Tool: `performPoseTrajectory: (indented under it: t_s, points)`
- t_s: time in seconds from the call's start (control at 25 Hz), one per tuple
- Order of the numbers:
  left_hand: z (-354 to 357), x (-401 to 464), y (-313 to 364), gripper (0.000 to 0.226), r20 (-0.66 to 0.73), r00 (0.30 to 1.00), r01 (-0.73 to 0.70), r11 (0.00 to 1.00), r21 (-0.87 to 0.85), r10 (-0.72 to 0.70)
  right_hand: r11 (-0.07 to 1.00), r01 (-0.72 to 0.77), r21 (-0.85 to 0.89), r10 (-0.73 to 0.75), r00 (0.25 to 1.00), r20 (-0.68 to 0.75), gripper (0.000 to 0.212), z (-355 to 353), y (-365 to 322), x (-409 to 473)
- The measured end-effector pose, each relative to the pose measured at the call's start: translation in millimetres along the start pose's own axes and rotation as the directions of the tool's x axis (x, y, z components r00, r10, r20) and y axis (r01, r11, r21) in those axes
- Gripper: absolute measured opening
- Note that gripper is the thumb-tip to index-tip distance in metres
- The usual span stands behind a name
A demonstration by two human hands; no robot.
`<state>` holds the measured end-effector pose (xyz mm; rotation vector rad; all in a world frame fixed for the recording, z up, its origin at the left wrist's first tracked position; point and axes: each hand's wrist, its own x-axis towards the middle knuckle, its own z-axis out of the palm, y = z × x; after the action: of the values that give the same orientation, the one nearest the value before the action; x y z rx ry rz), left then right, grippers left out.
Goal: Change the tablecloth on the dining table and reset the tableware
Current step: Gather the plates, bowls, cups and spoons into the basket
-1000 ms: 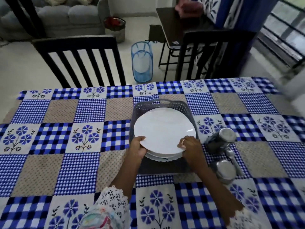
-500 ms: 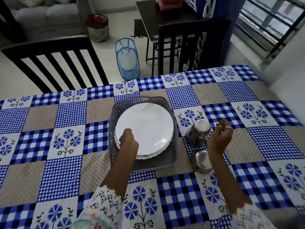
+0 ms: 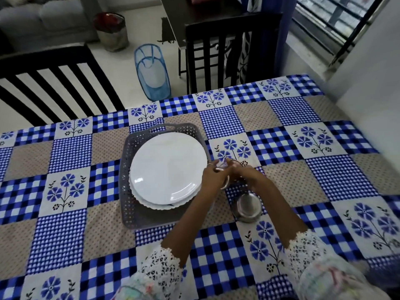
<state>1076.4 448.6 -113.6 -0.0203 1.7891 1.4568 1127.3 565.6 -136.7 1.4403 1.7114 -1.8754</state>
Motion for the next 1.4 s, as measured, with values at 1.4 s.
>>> performPoseTrajectory:
  t_s: [1.4]
  points:
    - [39.1, -18.0, -91.5, 0.033, 0.050, 0.879, 0.467, 0.839, -0.278, -0.473, 0.893, 0.021, -0.450, -0.137, 0.964, -0.227, 0.073, -18.9, 93.0, -16.2]
